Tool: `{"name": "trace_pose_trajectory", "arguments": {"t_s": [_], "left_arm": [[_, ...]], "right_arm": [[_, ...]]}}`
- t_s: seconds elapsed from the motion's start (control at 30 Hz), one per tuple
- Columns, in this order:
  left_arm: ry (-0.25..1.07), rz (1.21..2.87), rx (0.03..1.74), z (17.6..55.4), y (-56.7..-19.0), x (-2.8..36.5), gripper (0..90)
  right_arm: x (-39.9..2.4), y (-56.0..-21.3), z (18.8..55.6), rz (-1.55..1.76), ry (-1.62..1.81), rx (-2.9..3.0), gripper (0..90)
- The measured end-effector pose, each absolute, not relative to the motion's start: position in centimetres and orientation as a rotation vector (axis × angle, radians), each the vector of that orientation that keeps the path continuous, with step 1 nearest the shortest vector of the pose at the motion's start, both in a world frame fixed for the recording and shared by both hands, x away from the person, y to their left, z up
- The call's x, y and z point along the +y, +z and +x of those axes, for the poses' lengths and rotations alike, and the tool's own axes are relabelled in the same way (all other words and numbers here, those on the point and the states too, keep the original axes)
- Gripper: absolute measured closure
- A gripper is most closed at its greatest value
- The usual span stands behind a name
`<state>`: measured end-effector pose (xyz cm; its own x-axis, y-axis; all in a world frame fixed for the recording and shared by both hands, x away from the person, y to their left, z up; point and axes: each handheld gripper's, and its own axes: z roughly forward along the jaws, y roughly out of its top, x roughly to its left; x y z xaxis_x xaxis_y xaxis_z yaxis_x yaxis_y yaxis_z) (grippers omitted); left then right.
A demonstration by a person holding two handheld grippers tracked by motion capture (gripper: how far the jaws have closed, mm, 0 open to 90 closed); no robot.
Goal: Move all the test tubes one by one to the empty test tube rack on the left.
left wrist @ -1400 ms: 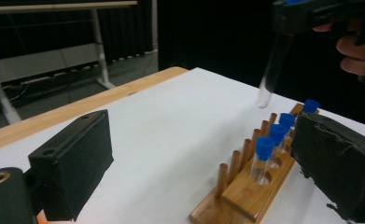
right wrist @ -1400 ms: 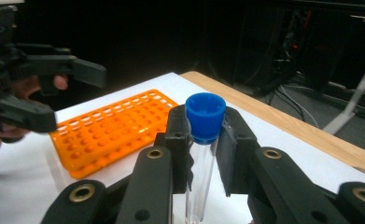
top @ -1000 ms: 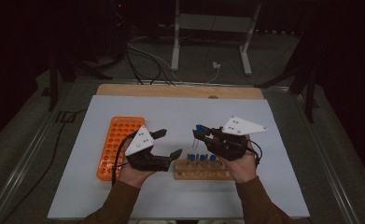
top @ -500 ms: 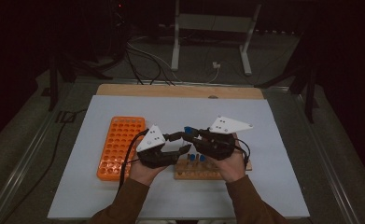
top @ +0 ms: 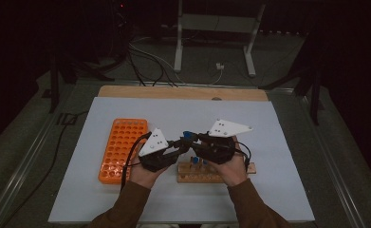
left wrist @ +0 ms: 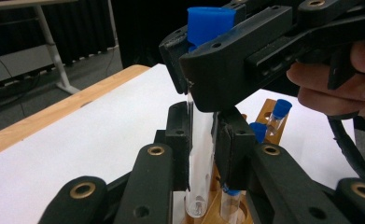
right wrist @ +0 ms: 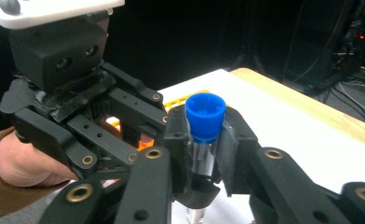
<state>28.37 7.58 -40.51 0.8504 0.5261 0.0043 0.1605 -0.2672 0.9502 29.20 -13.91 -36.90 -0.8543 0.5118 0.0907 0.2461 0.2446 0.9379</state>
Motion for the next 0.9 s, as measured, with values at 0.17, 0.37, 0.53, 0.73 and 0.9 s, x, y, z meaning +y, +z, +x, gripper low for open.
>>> {"name": "trace_pose_trajectory", "arguments": {"t_s": [0.17, 0.37, 0.53, 0.73, 0.9], "left_arm": [[0.393, 1.827, 0.539, 28.4, -40.4, 8.5, 77.6], [0.405, 1.804, 0.581, 28.1, -40.8, 10.8, 77.7], [0.415, 1.801, 0.623, 27.5, -41.5, 13.1, 77.6], [0.429, 1.786, 0.684, 26.6, -42.6, 16.2, 77.6], [0.443, 1.787, 0.724, 25.7, -43.6, 18.0, 77.6]], "right_arm": [[-14.4, -36.9, 29.1, 0.788, 1.66, 2.221, 26.8], [-17.0, -37.3, 29.0, 0.866, 1.649, 2.167, 19.1], [-19.6, -37.7, 28.9, 0.928, 1.616, 2.113, 16.1], [-22.3, -37.9, 28.5, 0.989, 1.56, 2.041, 11.9], [-23.9, -38.0, 28.2, 1.02, 1.553, 2.004, 11.8]]}}
